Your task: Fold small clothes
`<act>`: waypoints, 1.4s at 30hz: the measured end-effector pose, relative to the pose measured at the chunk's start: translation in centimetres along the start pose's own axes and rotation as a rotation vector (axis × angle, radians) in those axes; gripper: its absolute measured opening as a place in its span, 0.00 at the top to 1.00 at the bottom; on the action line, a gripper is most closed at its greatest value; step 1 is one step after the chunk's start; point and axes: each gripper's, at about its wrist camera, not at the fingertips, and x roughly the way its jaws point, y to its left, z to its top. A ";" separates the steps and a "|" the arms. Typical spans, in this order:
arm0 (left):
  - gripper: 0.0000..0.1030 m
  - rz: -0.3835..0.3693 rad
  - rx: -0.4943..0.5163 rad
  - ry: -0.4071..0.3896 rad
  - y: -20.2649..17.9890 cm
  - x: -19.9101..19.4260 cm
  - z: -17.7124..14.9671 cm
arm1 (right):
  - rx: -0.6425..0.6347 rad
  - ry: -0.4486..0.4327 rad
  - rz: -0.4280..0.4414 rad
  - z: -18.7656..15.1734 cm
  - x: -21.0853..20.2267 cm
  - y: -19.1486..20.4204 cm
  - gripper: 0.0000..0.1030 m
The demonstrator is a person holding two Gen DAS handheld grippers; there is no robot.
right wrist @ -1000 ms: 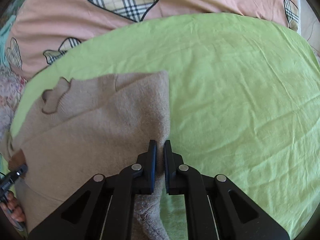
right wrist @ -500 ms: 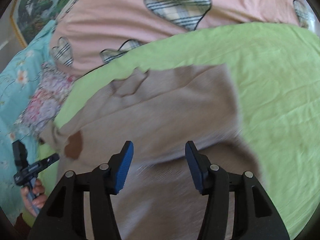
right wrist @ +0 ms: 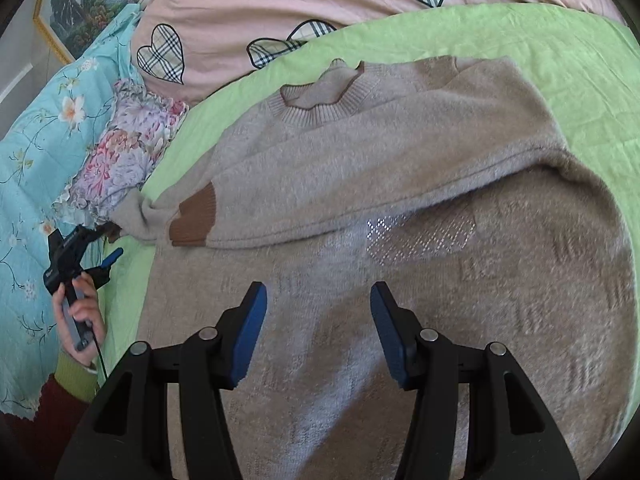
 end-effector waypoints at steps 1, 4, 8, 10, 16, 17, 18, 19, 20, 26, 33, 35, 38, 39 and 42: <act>0.32 -0.007 -0.016 -0.004 0.3 0.3 0.6 | 0.004 0.003 -0.003 -0.2 0.1 0.1 0.46; 0.30 -0.045 -0.084 0.007 1.0 1.9 2.1 | 0.008 0.019 -0.002 -0.4 0.8 0.3 0.46; 0.37 -0.050 -0.149 -0.028 1.4 4.1 4.1 | -0.003 0.036 0.000 -0.4 1.3 0.8 0.46; 0.70 -0.026 -0.130 -0.059 0.9 4.5 5.1 | -0.009 0.038 -0.008 -0.5 1.3 0.9 0.46; 0.92 0.042 0.055 -0.095 -3.3 3.9 5.2 | 0.002 0.041 -0.033 -1.0 1.0 0.0 0.46; 0.93 0.035 0.107 -0.102 -4.9 3.5 4.6 | 0.004 0.041 -0.035 -1.1 1.0 -0.1 0.46; 0.93 0.031 0.150 -0.104 -6.3 3.1 3.9 | 0.010 0.039 -0.036 -1.2 0.8 -0.3 0.46; 0.93 0.031 0.199 -0.099 -7.7 2.9 3.1 | 0.013 0.037 -0.036 -1.2 0.7 -0.4 0.46; 0.93 0.031 0.254 -0.089 -9.4 2.9 2.0 | 0.020 0.030 -0.035 -1.3 0.4 -0.6 0.46; 0.93 -0.049 0.563 0.018 -19.5 4.4 -7.6 | 0.051 -0.024 -0.029 -1.2 -1.7 -1.7 0.46; 0.93 -0.096 0.801 0.185 -26.5 10.0 -20.8 | 0.103 -0.087 -0.055 -1.4 -4.8 -3.9 0.46; 0.93 -0.078 0.852 0.229 -27.4 12.0 -23.9 | 0.125 -0.100 -0.062 -1.7 -5.6 -4.8 0.46; 0.92 -0.034 0.919 0.275 -27.7 14.5 -27.7 | 0.149 -0.117 -0.071 -2.0 -6.6 -6.0 0.46; 0.92 -0.014 0.939 0.288 -27.5 15.4 -28.7 | 0.154 -0.122 -0.074 -2.1 -6.9 -6.3 0.46; 0.92 0.036 0.971 0.329 -26.7 17.7 -30.8 | 0.170 -0.136 -0.085 -2.3 -7.7 -7.2 0.46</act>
